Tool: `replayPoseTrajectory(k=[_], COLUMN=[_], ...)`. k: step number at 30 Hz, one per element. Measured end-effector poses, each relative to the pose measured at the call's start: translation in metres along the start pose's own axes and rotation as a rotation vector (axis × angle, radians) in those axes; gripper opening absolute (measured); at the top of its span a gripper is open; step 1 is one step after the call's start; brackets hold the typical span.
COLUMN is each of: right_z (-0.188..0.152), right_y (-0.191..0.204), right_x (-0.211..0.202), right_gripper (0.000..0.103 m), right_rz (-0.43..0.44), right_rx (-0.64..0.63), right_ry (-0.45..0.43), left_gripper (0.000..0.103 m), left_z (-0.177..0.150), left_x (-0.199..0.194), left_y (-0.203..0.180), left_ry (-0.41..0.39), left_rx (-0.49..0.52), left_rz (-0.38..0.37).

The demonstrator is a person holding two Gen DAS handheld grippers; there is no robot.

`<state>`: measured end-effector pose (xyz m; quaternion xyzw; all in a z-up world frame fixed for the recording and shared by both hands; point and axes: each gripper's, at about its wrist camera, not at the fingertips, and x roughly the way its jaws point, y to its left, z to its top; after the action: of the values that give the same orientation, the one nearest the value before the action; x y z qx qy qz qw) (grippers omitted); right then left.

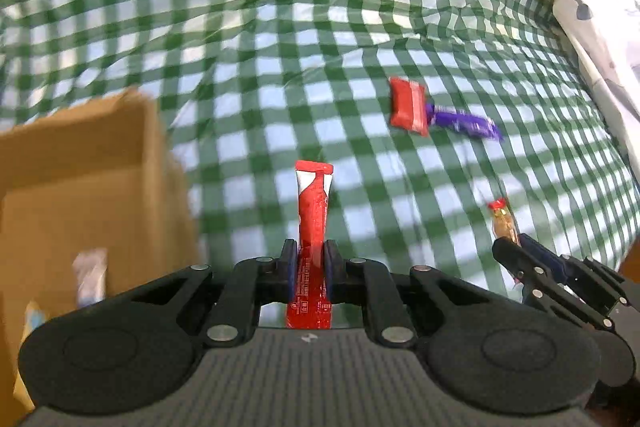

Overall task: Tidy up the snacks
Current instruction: 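Carry the red stick and small orange bar over the box with both grippers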

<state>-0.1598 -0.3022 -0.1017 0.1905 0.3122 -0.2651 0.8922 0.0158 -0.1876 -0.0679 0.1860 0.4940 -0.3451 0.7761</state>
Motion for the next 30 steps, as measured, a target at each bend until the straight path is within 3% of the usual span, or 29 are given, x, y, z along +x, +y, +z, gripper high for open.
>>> replayPoseTrajectory(k=[10, 20, 30], right_z=[-0.035, -0.093, -0.105], right_y=[0.084, 0.169, 0.197], right_x=[-0.117, -0.179, -0.220], right_gripper=[0.020, 0.020, 0.020], right_rz=[0.168, 0.323, 0.313], right_rx=[-0.050, -0.207, -0.304], right_ry=[-0.006, 0.050, 0.014], left_gripper=[0.014, 0.014, 0.014], left_z=[-0.103, -0.195, -0.236], left_x=[-0.113, -0.178, -0.204], left_y=[0.053, 0.110, 0.128], left_ry=[-0.058, -0.080, -0.124], left_rx=[-0.030, -0.122, -0.170], left_rz=[0.085, 0.180, 0.160])
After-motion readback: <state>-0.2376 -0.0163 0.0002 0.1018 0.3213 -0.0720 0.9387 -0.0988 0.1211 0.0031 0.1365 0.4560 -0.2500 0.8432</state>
